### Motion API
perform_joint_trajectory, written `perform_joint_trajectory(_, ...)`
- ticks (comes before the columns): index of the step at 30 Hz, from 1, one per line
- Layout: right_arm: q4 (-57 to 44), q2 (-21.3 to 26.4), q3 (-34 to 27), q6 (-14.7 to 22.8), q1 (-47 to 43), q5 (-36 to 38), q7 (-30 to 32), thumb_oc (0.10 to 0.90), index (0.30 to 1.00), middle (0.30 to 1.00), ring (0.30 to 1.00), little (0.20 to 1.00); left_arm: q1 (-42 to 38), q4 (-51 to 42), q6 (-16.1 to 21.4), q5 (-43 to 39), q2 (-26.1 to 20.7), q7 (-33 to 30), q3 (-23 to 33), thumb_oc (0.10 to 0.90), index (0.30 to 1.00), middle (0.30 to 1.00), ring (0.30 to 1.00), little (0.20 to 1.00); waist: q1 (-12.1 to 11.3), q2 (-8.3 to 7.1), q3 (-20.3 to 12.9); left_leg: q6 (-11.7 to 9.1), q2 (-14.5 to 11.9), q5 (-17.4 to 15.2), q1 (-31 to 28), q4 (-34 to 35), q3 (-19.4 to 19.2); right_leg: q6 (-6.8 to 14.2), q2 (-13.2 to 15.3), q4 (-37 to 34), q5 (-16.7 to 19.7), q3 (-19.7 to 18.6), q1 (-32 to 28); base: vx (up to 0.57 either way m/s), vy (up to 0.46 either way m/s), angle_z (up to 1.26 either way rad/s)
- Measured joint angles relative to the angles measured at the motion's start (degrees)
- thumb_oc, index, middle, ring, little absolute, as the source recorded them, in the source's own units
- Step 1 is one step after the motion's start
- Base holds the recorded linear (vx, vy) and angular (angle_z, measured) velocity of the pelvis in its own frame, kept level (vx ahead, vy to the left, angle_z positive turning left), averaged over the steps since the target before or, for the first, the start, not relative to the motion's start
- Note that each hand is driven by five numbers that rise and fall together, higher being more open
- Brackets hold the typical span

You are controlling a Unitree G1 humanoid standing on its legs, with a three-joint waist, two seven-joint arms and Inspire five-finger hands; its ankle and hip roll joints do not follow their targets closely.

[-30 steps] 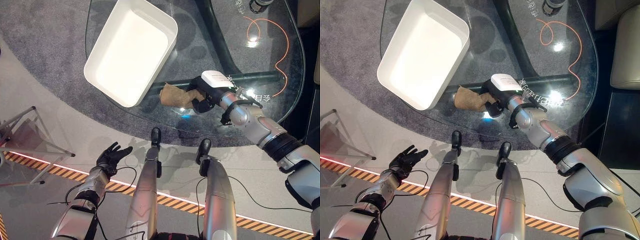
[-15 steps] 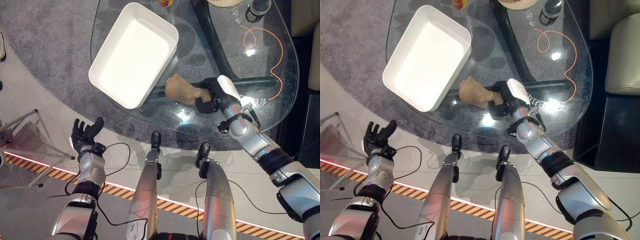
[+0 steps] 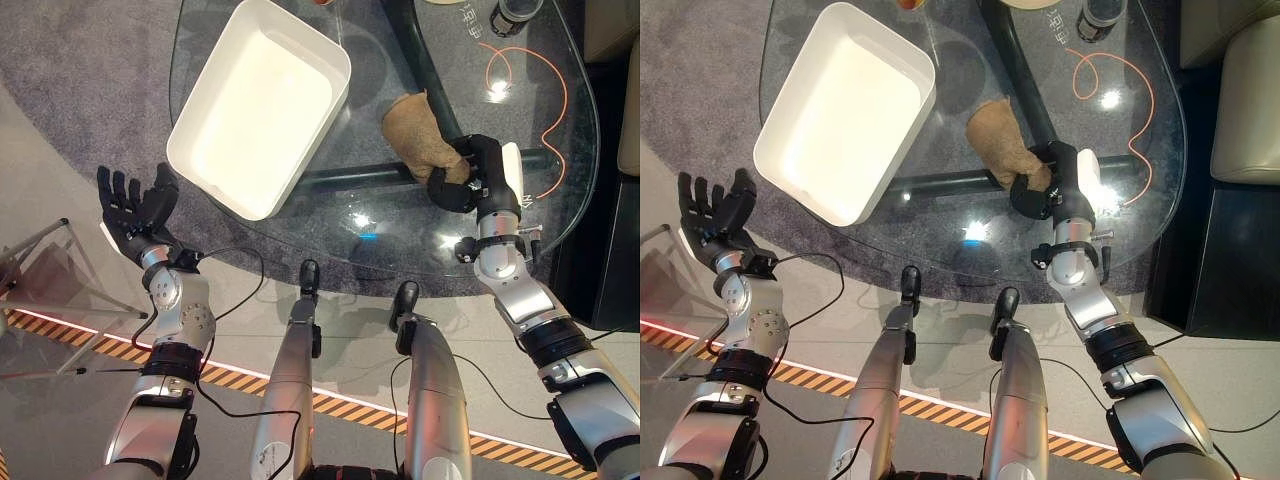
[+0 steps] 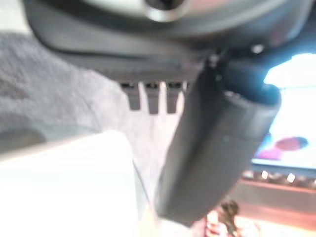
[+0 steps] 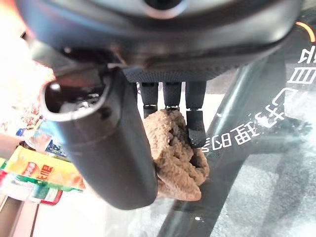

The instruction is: Wipe the table with a cloth and put it in the basket.

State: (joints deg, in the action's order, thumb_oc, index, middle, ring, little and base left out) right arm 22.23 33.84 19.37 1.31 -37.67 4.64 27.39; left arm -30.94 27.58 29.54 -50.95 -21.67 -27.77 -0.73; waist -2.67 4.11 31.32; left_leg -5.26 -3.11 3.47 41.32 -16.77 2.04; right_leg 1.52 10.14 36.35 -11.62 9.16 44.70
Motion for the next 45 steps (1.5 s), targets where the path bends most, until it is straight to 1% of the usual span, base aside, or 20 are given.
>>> perform_joint_trajectory(2,-1.92,-0.21,-0.88,0.16,1.19,-0.05,0.0,0.1,0.3,0.3,0.3,0.2,0.39,-2.75,0.16,0.02,1.22,1.14,0.39,0.8,0.9,0.9,0.9,0.9,-0.12,-0.07,0.04,0.15,-0.01,-0.1,0.03,0.19,0.01,0.01,-0.01,-0.01,-0.03,0.02,0.09,0.0,0.0,0.0)
perform_joint_trajectory(3,-4.18,-0.58,-1.35,0.94,2.3,-0.07,0.0,0.1,0.3,0.3,0.3,0.2,1.86,-5.18,0.55,0.09,2.25,3.43,0.25,0.8,0.9,0.9,0.9,0.9,-0.02,-0.12,0.07,0.19,-0.02,-0.11,0.02,0.52,0.01,0.01,-0.02,-0.06,-0.03,0.03,0.21,0.0,0.0,0.0)
perform_joint_trajectory(7,-6.93,-1.38,-1.65,1.65,2.99,-0.23,-0.03,0.1,0.3,0.3,0.3,0.2,3.95,-9.91,0.37,0.04,3.6,5.39,-0.2,0.8,0.9,0.9,0.9,0.9,0.01,-0.29,0.14,0.16,-0.03,-0.09,0.03,0.71,0.01,0.04,-0.05,-0.19,-0.05,0.03,0.25,0.0,0.0,0.0)
perform_joint_trajectory(10,-9.18,-2.91,-2.44,2.6,3.15,-0.87,-0.37,0.1,0.3,0.3,0.3,0.2,4.42,-13.48,-1.74,0.03,3.59,9.29,-0.63,0.8,0.9,0.9,0.9,0.9,-0.2,-0.31,0.15,-0.01,-0.02,0.02,0.06,0.77,-0.05,0.05,-0.04,-0.23,-0.05,0.04,0.22,0.0,0.0,0.0)
perform_joint_trajectory(11,-9.59,-2.89,-2.51,2.6,3.24,-0.93,-0.5,0.1,0.3,0.3,0.3,0.2,4.46,-13.81,-1.92,0.02,3.58,9.49,-0.64,0.8,0.9,0.9,0.9,0.9,-0.21,-0.32,0.15,-0.01,-0.02,0.02,0.09,0.78,-0.05,0.05,-0.04,-0.24,-0.04,0.05,0.22,0.0,0.0,0.0)
perform_joint_trajectory(12,-11.32,-2.85,-2.81,2.79,3.88,-1.46,-1.19,0.1,0.3,0.3,0.3,0.2,5.09,-15.47,-3.26,0.0,3.51,11.36,-0.69,0.8,0.9,0.9,0.9,0.9,-0.24,-0.33,0.15,0.0,0.0,0.03,0.12,0.78,-0.05,0.07,-0.03,-0.25,-0.04,0.06,0.18,0.0,0.0,0.0)
perform_joint_trajectory(13,-11.64,-2.85,-2.81,2.88,3.96,-1.56,-1.35,0.1,0.3,0.3,0.3,0.2,5.14,-15.63,-3.63,-0.01,3.48,11.95,-0.69,0.8,0.9,0.9,0.9,0.9,-0.24,-0.33,0.15,0.0,0.0,0.03,0.12,0.75,-0.06,0.07,-0.03,-0.25,-0.04,0.06,0.16,0.0,0.0,0.0)
perform_joint_trajectory(14,-12.74,-2.86,-2.8,3.14,4.07,-2.39,-2.34,0.1,0.3,0.3,0.3,0.2,5.03,-15.71,-5.29,-0.04,3.36,14.37,-0.71,0.8,0.9,0.9,0.9,0.9,-0.2,-0.33,0.14,0.0,0.0,0.03,0.11,0.74,-0.06,0.07,-0.03,-0.28,-0.04,0.07,0.14,0.0,0.0,0.0)
perform_joint_trajectory(18,-12.88,-2.82,-2.8,4.27,4.09,-2.5,-4.67,0.1,0.3,0.3,0.3,0.2,5.17,-15.81,-9.44,-2.5,3.01,20.13,-1.6,0.8,0.9,0.9,0.9,0.9,-0.18,-0.34,0.14,0.0,-0.01,0.03,0.09,0.73,-0.08,0.07,-0.02,-0.28,-0.03,0.08,0.12,0.0,0.0,0.0)
perform_joint_trajectory(20,-13.29,-2.8,-2.78,4.27,4.33,-2.51,-5.45,0.1,0.3,0.3,0.3,0.2,5.37,-15.83,-11.26,-4.15,2.8,22.39,-2.61,0.8,0.9,0.9,0.9,0.9,-0.2,-0.34,0.14,0.0,-0.01,0.03,0.08,0.73,-0.08,0.07,-0.02,-0.3,-0.03,0.09,0.12,0.0,0.0,0.0)
perform_joint_trajectory(22,-14.67,-2.59,-2.71,4.27,4.84,-2.52,-6.7,0.1,0.3,0.3,0.3,0.2,6.02,-16.43,-14.19,-6.78,2.57,24.83,-3.19,0.8,0.9,0.9,0.9,0.9,-0.06,-0.34,0.14,0.0,-0.01,0.02,0.09,0.74,-0.11,0.08,-0.03,-0.44,-0.03,0.08,0.11,0.0,0.0,0.0)
perform_joint_trajectory(25,-16.08,-2.38,-2.68,4.31,4.89,-2.54,-8.11,0.1,0.3,0.3,0.3,0.2,6.57,-17.37,-17.51,-9.19,2.4,26.94,-4.53,0.8,0.9,0.9,0.9,0.9,-0.06,-0.34,0.14,0.0,-0.02,0.03,0.08,0.75,-0.12,0.08,-0.04,-0.36,-0.02,0.08,0.09,0.0,0.0,0.0)
perform_joint_trajectory(27,-16.58,-2.16,-2.59,4.35,4.84,-2.53,-8.63,0.1,0.3,0.3,0.3,0.2,6.6,-17.53,-18.38,-10.18,2.01,28.0,-5.4,0.8,0.9,0.9,0.9,0.9,-0.06,-0.33,0.14,0.0,-0.01,0.03,0.07,0.75,-0.13,0.09,-0.03,-0.37,-0.02,0.07,0.07,0.0,0.0,0.0)
perform_joint_trajectory(28,-17.07,-2.06,-2.44,4.36,4.79,-2.53,-9.21,0.1,0.3,0.3,0.3,0.2,6.52,-17.56,-19.7,-11.45,1.51,29.31,-6.0,0.8,0.9,0.9,0.9,0.9,-0.03,-0.34,0.14,0.0,-0.01,0.03,0.04,0.75,-0.13,0.1,-0.03,-0.37,-0.01,0.07,0.05,0.0,0.0,0.0)
perform_joint_trajectory(30,-17.22,-2.03,-2.14,4.57,4.72,-2.5,-9.66,0.1,0.3,0.3,0.3,0.2,6.3,-17.57,-20.45,-12.93,0.53,30.19,-6.96,0.8,0.9,0.9,0.9,0.9,-0.02,-0.34,0.14,0.0,-0.01,0.03,0.0,0.74,-0.15,0.1,-0.03,-0.32,-0.01,0.05,0.03,0.0,0.0,0.0)
perform_joint_trajectory(34,-17.22,-1.67,-0.8,4.57,4.62,-2.36,-10.5,0.1,0.3,0.3,0.3,0.2,5.85,-17.58,-22.06,-16.69,0.42,32.35,-7.58,0.8,0.9,0.9,0.9,0.9,0.0,-0.34,0.14,0.0,-0.01,0.03,-0.13,0.73,-0.18,0.1,-0.03,-0.29,0.0,0.03,-0.06,0.0,0.0,0.0)
perform_joint_trajectory(37,-17.22,-1.54,0.42,4.57,4.55,-2.28,-12.06,0.1,0.3,0.3,0.3,0.2,5.72,-17.83,-24.44,-20.33,0.44,33.87,-8.27,0.8,0.9,0.9,0.9,0.9,0.13,-0.34,0.14,0.0,-0.01,0.03,-0.15,0.73,-0.18,0.11,-0.03,-0.35,0.02,0.03,-0.09,0.0,0.0,0.0)
perform_joint_trajectory(38,-17.22,-1.54,0.55,4.57,4.55,-2.27,-12.2,0.1,0.3,0.3,0.3,0.2,5.71,-17.85,-24.56,-20.58,0.44,33.98,-8.4,0.8,0.9,0.9,0.9,0.9,0.15,-0.34,0.14,0.0,-0.02,0.03,-0.15,0.73,-0.19,0.11,-0.03,-0.34,0.02,0.02,-0.1,0.0,0.0,0.0)
perform_joint_trajectory(39,-17.22,-1.39,1.61,4.56,4.48,-2.25,-12.74,0.1,0.3,0.3,0.3,0.2,5.59,-17.86,-25.55,-22.33,0.41,35.12,-9.37,0.8,0.9,0.9,0.9,0.9,0.27,-0.34,0.14,0.0,-0.01,0.03,-0.17,0.74,-0.19,0.14,-0.03,-0.39,0.04,0.02,-0.14,0.0,0.0,0.0)
perform_joint_trajectory(45,-17.22,-0.23,4.17,4.56,3.8,-2.21,-13.83,0.1,0.3,0.3,0.3,0.2,3.92,-18.1,-26.89,-22.67,0.43,36.1,-11.62,0.8,0.9,0.9,0.9,0.9,0.51,-0.35,0.14,0.0,-0.01,0.04,-0.17,0.76,-0.2,0.19,-0.03,-0.43,0.09,0.03,-0.17,0.0,0.0,0.0)
